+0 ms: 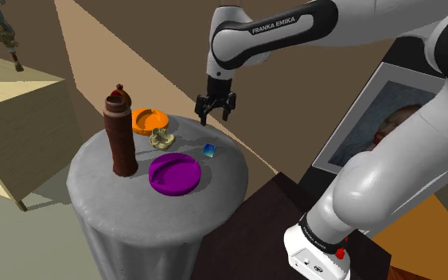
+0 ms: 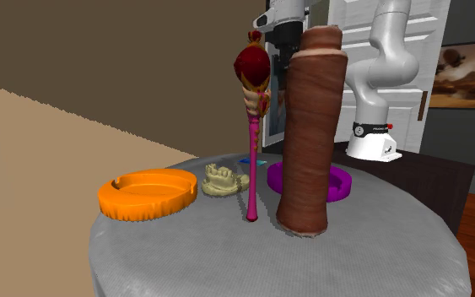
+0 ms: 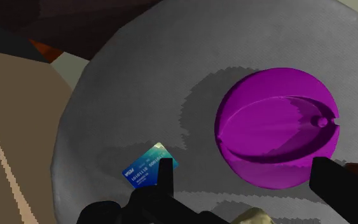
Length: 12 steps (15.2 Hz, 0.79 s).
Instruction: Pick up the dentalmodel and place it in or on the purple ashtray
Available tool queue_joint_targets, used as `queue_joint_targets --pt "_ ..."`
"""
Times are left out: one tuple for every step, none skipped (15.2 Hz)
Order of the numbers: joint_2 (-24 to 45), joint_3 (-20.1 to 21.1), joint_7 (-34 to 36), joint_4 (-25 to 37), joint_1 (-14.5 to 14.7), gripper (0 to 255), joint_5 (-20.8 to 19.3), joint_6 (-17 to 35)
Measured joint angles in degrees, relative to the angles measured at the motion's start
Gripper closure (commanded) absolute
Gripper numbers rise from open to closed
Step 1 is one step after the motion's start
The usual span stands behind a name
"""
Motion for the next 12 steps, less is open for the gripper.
queue_joint_targets --pt "2.7 0.3 0.9 1.8 0.2 0 0.0 1.0" --pt "4.7 0.4 1.5 3.3 0.2 0 0.0 1.6" --pt "6.9 0.6 2.3 4.5 0.4 0 0.0 2.7" --pt "9.1 0.9 3.2 6.3 0.6 0 0.0 3.3" --pt "11.4 1.0 3.9 8.2 0.7 0 -0.1 3.8" --pt "13.6 1.2 4.7 9.9 0.9 0 -0.2 4.5" --pt "15.4 1.3 5.5 11.0 1.1 0 -0.2 5.3" --pt "17.0 1.4 6.2 12.3 1.3 0 -0.2 5.8" --pt "19.4 1.4 6.9 14.6 1.5 0 -0.4 6.0" --pt "21.7 1.5 7.6 16.4 1.7 0 -0.5 6.5" --pt "24.3 1.5 8.3 19.1 1.9 0 -0.7 6.6" --pt "26.4 1.5 9.1 21.0 2.2 0 -0.8 6.9"
